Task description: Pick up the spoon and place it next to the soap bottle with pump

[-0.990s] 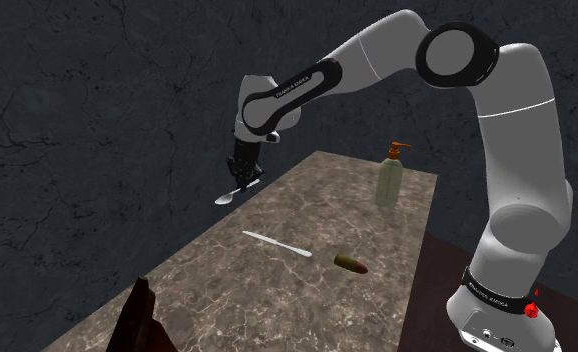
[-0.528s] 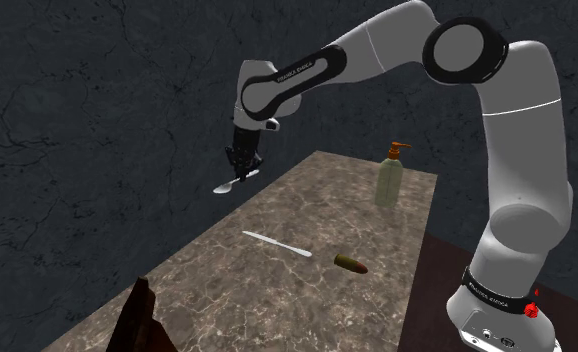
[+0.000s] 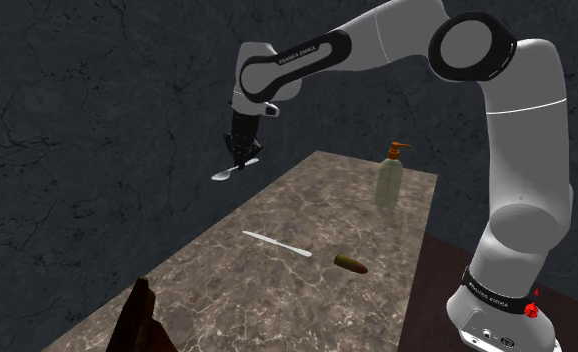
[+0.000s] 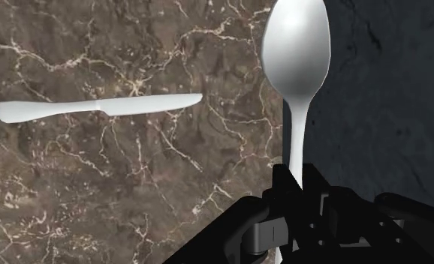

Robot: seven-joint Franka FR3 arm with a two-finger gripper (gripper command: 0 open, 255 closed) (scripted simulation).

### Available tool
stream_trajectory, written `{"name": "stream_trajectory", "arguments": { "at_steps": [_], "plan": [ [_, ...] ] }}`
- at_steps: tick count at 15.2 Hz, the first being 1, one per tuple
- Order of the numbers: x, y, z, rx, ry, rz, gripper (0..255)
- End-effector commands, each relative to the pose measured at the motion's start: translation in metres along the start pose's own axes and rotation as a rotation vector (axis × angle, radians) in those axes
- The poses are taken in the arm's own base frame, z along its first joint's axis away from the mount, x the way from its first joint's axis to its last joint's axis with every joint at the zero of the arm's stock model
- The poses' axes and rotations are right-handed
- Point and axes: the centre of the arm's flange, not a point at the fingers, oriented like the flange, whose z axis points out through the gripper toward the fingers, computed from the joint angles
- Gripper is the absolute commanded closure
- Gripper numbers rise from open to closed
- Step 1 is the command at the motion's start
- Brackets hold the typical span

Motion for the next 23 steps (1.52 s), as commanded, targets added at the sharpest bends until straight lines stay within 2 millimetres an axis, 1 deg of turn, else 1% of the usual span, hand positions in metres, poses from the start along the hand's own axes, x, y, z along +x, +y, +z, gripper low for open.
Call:
{"name": "stream_trajectory", "arguments": {
  "at_steps": [1, 20, 21, 23],
  "plan": [
    [-0.002, -0.001, -0.011, -0.001, 0.000, 0.000, 255],
    [-0.016, -0.016, -0.110, -0.001, 0.000, 0.000, 255],
    [-0.017, -0.016, -0.112, -0.001, 0.000, 0.000, 255],
    [0.001, 0.002, -0.118, -0.001, 0.000, 0.000, 255]
  ]
}}
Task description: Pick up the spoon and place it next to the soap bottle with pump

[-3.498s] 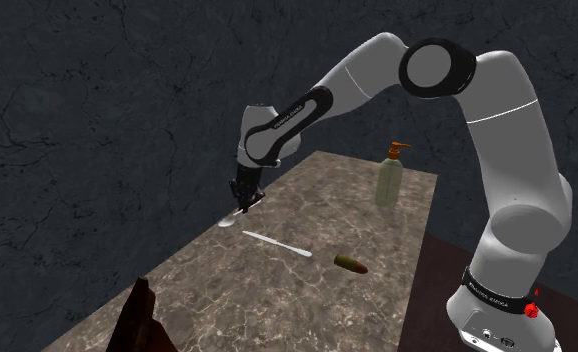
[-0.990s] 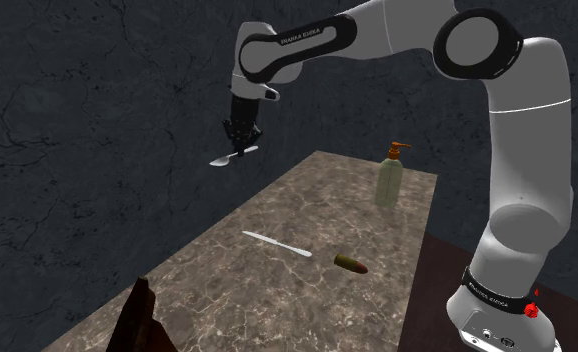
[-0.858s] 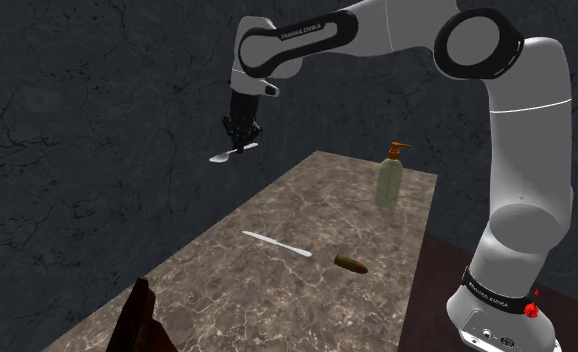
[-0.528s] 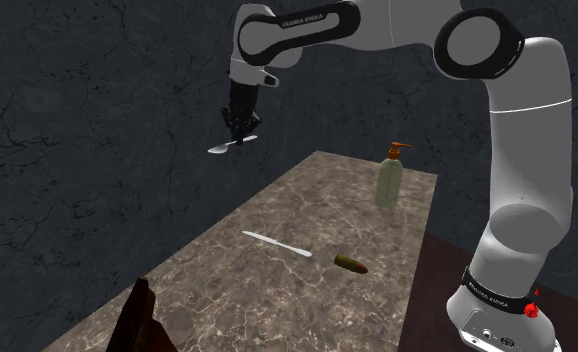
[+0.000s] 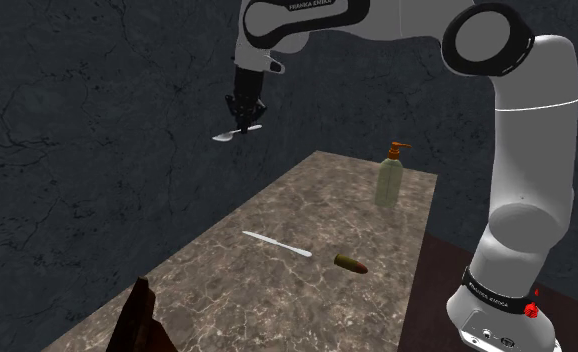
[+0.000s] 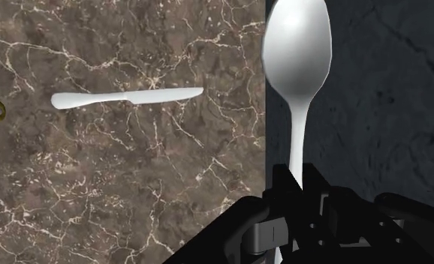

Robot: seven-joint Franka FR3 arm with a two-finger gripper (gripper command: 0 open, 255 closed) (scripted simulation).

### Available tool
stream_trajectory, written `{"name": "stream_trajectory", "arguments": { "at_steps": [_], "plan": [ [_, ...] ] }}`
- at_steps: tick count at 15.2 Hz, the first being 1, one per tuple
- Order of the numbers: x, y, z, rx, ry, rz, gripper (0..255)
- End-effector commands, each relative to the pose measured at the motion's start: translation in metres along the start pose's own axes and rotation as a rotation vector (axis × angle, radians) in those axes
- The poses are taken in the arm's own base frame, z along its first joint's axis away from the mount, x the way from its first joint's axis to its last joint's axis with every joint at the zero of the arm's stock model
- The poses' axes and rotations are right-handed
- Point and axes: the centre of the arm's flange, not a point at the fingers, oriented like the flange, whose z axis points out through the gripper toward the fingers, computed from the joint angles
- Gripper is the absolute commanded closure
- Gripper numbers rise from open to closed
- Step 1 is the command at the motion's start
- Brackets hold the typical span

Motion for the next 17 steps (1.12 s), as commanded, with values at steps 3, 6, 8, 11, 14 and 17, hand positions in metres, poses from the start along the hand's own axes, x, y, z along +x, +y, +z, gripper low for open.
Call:
{"name": "stream_trajectory", "arguments": {
  "at_steps": [3, 6, 8, 11, 14, 17],
  "plan": [
    [0.034, 0.034, -0.012, 0.000, 0.000, 0.000, 255],
    [0.061, 0.062, -0.020, 0.000, 0.000, 0.000, 255],
    [0.079, 0.080, -0.025, 0.000, 0.000, 0.000, 255],
    [0.106, 0.108, -0.034, 0.000, 0.000, 0.000, 255],
    [0.134, 0.135, -0.042, 0.000, 0.000, 0.000, 255],
    [0.161, 0.163, -0.050, 0.000, 0.000, 0.000, 255]
  ]
}}
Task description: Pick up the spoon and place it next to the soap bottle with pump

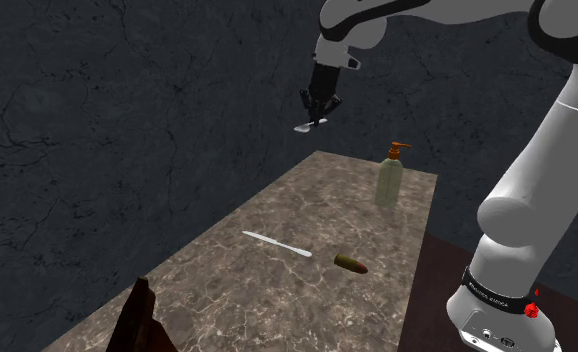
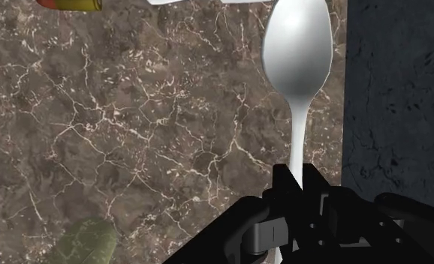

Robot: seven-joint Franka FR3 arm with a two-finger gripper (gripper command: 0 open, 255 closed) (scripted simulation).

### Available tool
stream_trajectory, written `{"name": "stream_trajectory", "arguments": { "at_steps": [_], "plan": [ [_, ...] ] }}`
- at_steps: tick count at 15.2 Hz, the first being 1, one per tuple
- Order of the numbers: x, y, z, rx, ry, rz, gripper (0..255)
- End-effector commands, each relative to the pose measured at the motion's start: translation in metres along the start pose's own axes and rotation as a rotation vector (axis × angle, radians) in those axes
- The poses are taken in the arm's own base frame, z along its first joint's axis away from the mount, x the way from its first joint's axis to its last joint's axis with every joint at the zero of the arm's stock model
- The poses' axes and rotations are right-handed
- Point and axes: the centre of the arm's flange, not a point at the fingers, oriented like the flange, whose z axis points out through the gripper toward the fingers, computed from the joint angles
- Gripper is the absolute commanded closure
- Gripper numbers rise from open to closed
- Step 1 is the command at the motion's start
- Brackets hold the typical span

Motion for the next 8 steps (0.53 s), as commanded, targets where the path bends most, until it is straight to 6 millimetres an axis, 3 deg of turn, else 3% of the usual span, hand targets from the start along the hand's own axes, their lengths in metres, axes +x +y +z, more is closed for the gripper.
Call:
{"name": "stream_trajectory", "arguments": {
  "at_steps": [1, 8],
  "plan": [
    [0.015, 0.022, -0.003, 0.000, -0.001, -0.001, 255],
    [0.078, 0.086, -0.022, 0.000, -0.001, -0.001, 255]
  ]
}}
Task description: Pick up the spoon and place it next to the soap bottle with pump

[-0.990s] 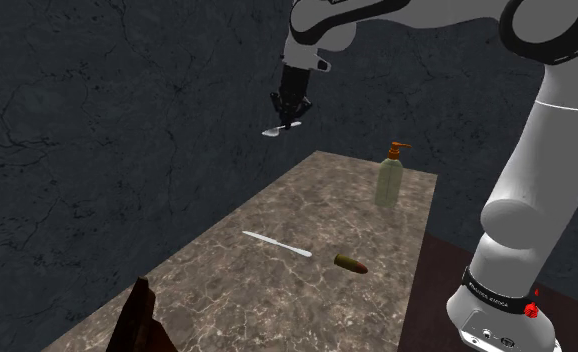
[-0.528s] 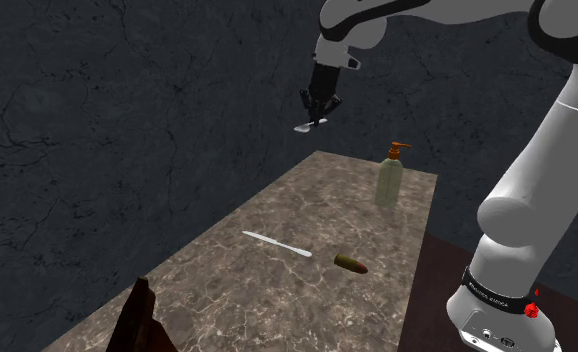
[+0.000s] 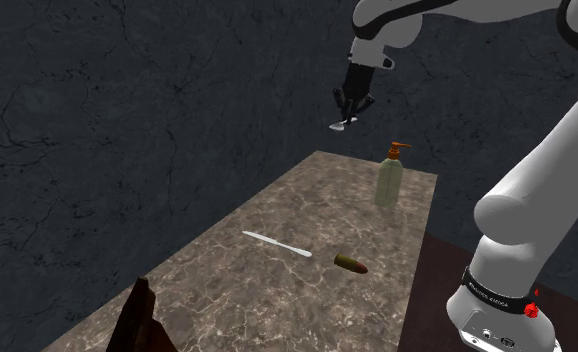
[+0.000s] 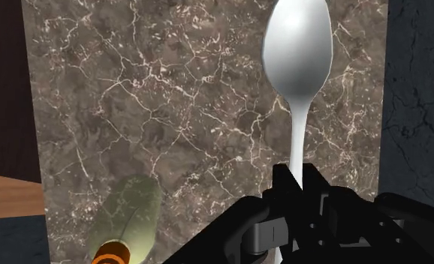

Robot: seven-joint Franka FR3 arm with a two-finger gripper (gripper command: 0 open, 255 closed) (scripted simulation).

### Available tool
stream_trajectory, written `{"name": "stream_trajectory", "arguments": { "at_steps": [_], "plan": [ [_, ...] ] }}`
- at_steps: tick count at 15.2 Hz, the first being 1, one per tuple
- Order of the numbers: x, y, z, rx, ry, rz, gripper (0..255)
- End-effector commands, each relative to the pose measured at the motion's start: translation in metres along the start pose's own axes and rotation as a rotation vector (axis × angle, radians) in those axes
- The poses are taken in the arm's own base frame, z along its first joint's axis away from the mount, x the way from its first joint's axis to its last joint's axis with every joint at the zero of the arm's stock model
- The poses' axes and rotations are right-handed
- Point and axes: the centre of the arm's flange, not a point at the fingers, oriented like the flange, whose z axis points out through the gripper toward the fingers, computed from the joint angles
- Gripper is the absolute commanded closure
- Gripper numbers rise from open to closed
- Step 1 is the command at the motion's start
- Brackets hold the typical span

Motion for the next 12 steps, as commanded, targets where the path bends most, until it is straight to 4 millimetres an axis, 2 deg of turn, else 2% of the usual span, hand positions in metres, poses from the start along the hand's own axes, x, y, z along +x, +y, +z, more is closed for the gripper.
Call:
{"name": "stream_trajectory", "arguments": {
  "at_steps": [1, 12],
  "plan": [
    [0.021, 0.016, -0.004, -0.001, -0.001, -0.001, 255],
    [0.120, 0.117, -0.034, -0.001, -0.001, -0.001, 255]
  ]
}}
